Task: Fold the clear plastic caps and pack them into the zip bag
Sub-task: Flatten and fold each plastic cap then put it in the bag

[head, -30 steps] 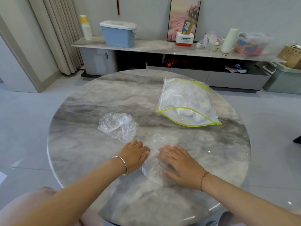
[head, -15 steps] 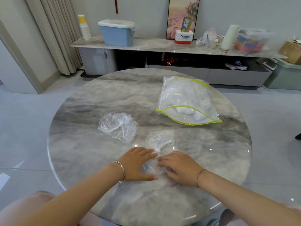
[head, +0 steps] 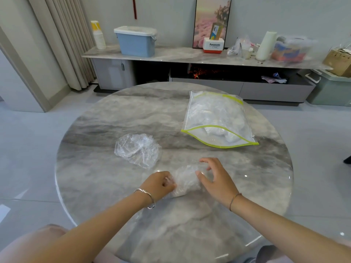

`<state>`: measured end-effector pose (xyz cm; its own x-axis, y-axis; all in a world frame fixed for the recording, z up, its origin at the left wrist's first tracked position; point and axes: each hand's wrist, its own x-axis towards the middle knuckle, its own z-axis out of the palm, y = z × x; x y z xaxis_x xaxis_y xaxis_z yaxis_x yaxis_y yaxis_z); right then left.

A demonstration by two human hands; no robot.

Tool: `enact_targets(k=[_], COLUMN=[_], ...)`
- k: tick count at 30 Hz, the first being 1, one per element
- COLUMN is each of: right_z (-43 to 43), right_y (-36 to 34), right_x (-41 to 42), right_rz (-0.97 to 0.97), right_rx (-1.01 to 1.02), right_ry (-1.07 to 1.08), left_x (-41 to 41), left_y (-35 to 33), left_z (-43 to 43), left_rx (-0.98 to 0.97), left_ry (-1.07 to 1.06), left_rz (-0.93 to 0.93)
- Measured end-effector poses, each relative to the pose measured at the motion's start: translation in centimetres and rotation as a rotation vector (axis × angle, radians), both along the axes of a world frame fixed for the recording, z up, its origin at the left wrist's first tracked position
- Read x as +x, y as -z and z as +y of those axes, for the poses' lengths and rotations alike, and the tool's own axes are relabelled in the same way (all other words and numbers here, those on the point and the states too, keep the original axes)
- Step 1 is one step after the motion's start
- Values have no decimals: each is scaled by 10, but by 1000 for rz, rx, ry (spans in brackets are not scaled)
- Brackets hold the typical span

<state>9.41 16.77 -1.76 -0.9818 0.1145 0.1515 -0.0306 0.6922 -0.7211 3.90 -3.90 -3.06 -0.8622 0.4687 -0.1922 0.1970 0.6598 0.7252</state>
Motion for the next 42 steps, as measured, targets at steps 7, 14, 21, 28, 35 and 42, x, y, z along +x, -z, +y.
enact_targets(k=[7, 14, 21, 28, 35, 42], right_z=[-10, -5, 5, -4, 2, 2], right_y=[12, 22, 16, 24, 21, 27], right_x=[6, 2, -2, 12, 11, 2], right_rz=[-102, -317, -302, 113, 47, 22], right_rx=[485, 523, 498, 666, 716, 615], right_ry=[-280, -306, -291, -401, -361, -353], left_x=[4, 10, 17, 20, 5, -2], left_y=[2, 16, 23, 18, 13, 11], left_z=[3, 4, -3, 1, -1, 2], left_rx=[-132, -395, -466, -523, -484, -431], left_ry=[3, 427, 482, 510, 533, 439], left_rz=[272, 748, 465, 444, 757, 795])
